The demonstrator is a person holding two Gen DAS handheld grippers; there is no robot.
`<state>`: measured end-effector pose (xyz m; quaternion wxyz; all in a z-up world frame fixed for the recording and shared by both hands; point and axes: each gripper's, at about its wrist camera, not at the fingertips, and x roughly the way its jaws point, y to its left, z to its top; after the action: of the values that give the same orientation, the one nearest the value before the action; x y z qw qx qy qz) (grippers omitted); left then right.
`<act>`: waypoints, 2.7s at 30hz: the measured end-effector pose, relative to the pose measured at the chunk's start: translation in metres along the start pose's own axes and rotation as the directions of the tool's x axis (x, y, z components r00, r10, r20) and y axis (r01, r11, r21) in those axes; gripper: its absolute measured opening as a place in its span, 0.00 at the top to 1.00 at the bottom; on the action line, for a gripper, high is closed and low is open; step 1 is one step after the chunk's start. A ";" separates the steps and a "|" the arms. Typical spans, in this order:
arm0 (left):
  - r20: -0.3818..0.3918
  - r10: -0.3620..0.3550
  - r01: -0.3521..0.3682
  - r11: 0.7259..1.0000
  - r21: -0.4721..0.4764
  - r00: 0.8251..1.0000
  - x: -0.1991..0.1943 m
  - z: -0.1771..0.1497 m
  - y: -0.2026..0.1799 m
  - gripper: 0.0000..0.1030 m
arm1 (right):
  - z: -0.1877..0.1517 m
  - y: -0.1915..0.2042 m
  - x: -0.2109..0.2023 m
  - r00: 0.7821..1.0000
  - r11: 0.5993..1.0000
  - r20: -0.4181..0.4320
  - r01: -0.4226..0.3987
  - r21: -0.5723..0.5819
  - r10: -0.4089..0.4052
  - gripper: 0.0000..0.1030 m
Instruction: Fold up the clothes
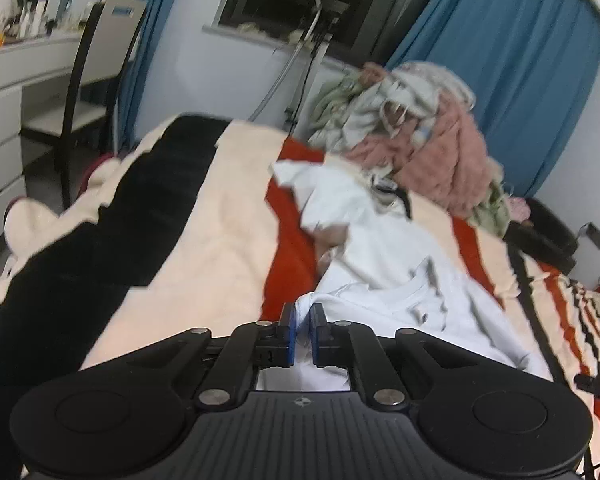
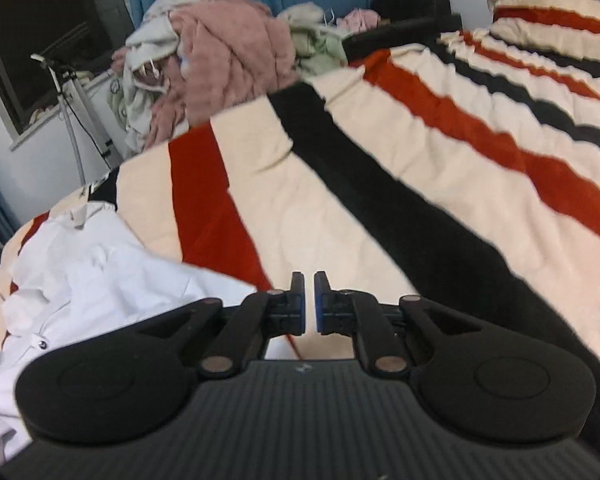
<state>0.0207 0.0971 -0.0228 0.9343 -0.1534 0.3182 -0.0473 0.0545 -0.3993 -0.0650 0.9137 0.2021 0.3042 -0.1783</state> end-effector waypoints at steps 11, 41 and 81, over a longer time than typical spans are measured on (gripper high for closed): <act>0.044 -0.094 0.095 0.995 -0.024 0.995 -0.007 0.009 -0.008 0.48 | -0.029 0.076 -0.034 0.959 0.936 0.035 -0.265 -0.230 0.280 0.40; 0.146 -0.217 0.126 0.876 0.466 0.965 -0.035 -0.044 -0.099 0.94 | -0.054 0.134 -0.033 0.891 0.792 0.060 -0.367 -0.487 0.450 0.41; -0.012 -0.246 0.226 0.869 0.440 0.969 -0.042 -0.077 -0.100 0.94 | -0.071 0.042 -0.071 0.982 0.969 -0.033 -0.187 -0.162 0.184 0.88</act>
<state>-0.0586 -0.0102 -0.0250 0.9388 0.0220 0.2573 -0.2278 -0.0140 -0.3153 -0.0613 0.9373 0.1549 0.3055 -0.0645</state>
